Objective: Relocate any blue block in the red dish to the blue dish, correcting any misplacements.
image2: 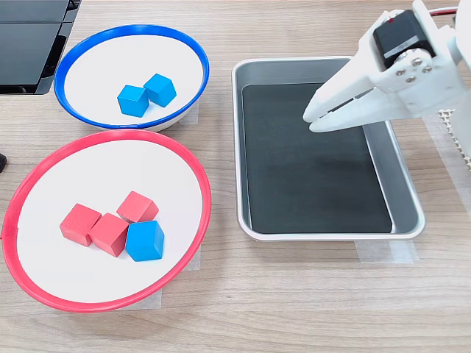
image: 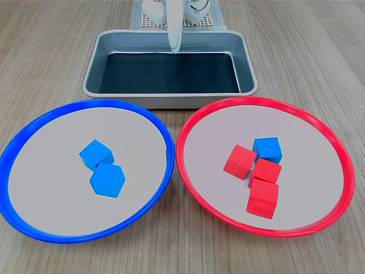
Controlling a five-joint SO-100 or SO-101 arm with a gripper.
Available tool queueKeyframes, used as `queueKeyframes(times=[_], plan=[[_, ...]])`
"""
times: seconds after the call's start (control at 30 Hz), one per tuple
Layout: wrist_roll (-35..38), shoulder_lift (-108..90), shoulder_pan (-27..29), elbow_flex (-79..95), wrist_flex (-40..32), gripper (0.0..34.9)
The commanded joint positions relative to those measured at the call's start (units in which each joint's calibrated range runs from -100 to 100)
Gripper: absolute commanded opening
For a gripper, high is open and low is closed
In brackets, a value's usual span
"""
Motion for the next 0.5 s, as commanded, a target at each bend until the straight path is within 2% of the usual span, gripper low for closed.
queueKeyframes(times=[0.0, 0.47], plan=[[-0.2, -0.1, 0.5, -0.2, 0.1, 0.0], [0.4, -0.1, -0.8, -0.2, 0.1, 0.0]])
